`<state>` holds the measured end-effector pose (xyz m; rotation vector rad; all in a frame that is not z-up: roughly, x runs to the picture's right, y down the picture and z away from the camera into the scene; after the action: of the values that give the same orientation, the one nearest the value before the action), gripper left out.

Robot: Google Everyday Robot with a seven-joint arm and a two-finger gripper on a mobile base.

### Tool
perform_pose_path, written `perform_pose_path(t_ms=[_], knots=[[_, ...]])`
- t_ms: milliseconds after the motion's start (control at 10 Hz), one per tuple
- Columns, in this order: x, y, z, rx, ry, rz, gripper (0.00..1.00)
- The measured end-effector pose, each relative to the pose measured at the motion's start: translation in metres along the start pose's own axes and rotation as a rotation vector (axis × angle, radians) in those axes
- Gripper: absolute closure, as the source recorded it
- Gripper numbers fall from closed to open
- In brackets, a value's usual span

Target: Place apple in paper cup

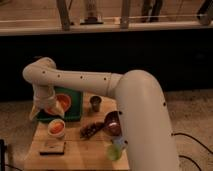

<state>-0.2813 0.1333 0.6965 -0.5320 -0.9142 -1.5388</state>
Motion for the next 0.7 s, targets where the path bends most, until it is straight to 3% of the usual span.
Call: perform_pose_path(t_ms=[500,700], knots=[[0.0034,0.0028,-0.0028,-0.005,0.006,-0.006,0.20],[0.0062,0.0044,-0.0068,0.002,0.026,-0.019,0.20]])
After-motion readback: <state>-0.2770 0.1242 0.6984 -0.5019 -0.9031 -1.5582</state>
